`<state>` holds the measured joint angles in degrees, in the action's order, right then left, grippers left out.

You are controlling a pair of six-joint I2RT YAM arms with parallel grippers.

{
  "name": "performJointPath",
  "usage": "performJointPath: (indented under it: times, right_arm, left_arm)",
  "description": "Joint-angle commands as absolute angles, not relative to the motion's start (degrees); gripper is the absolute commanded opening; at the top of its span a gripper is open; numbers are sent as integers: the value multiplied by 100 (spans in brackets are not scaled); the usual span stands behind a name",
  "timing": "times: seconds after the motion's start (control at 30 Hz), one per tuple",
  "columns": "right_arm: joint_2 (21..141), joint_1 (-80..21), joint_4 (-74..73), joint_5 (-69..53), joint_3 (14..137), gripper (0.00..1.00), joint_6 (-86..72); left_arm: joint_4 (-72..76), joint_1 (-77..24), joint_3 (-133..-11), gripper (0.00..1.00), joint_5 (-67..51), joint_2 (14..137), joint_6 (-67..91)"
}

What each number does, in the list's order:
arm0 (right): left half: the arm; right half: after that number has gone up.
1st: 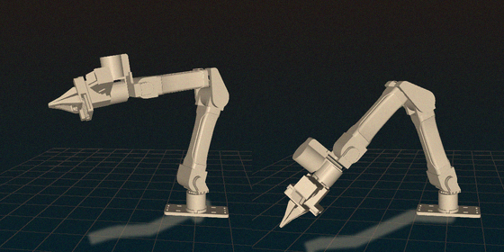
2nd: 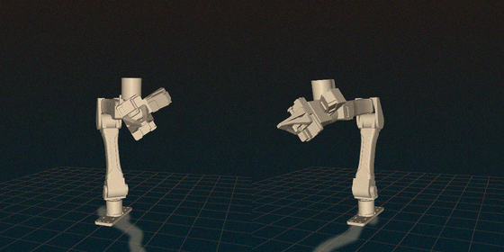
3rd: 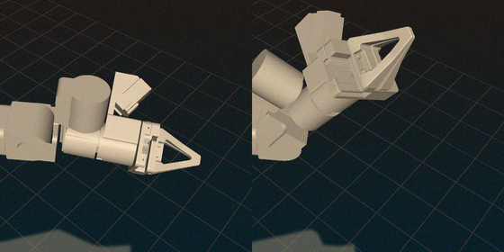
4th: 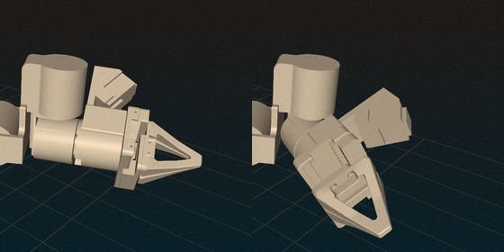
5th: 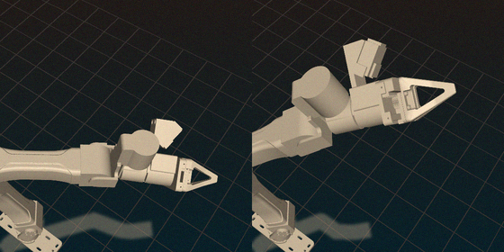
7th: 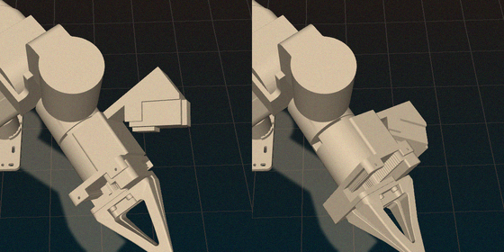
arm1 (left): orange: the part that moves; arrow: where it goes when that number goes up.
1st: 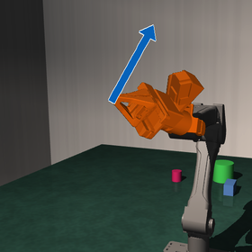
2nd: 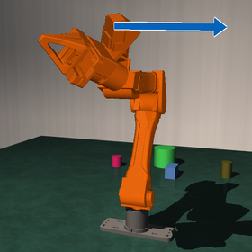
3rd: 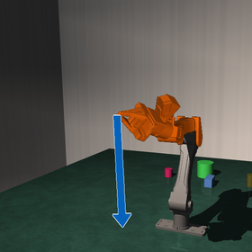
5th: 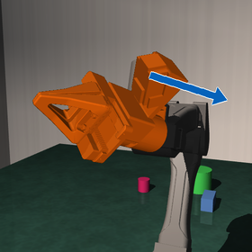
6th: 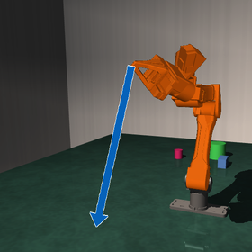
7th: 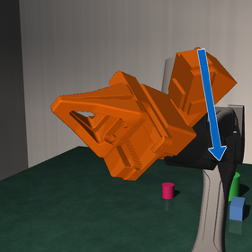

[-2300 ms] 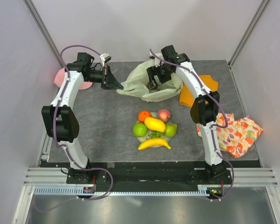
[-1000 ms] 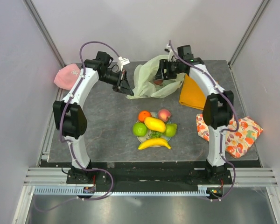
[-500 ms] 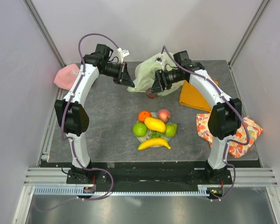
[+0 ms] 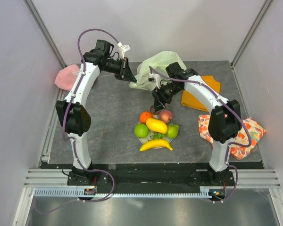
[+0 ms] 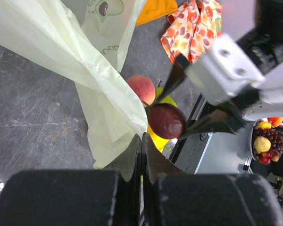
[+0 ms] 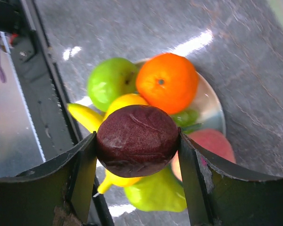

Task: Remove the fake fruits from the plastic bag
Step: Place the fake fruit on the plate.

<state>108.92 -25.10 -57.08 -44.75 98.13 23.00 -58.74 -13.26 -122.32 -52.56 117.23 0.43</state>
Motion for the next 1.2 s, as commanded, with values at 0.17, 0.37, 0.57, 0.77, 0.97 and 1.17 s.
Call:
performJointPath:
  times: [0.17,0.37,0.57,0.77,0.97,1.17]
  right_arm:
    - [12022,-2250,-6142,-4333,10756,62,2970]
    - [12480,-2267,-6662,-4517,10969,63,3436]
    - [12647,-2267,-6873,-4526,10872,66,3674]
    - [12753,-2259,-6873,-4474,10837,71,3735]
    - [12858,-2268,-6873,-4395,10846,80,3771]
    - [13017,-2259,-6855,-4386,10925,98,3692]
  left_arm:
    - [-5862,-1310,-12138,2,-5221,11725,44]
    - [-5906,-1301,-12067,2,-5150,11751,9]
    - [-5915,-1292,-12067,1,-5089,11760,9]
    - [-5924,-1309,-12059,2,-5054,11804,-149]
    - [-5933,-1301,-12041,2,-5036,11812,-167]
    - [-5933,-1301,-12059,1,-5071,11848,-176]
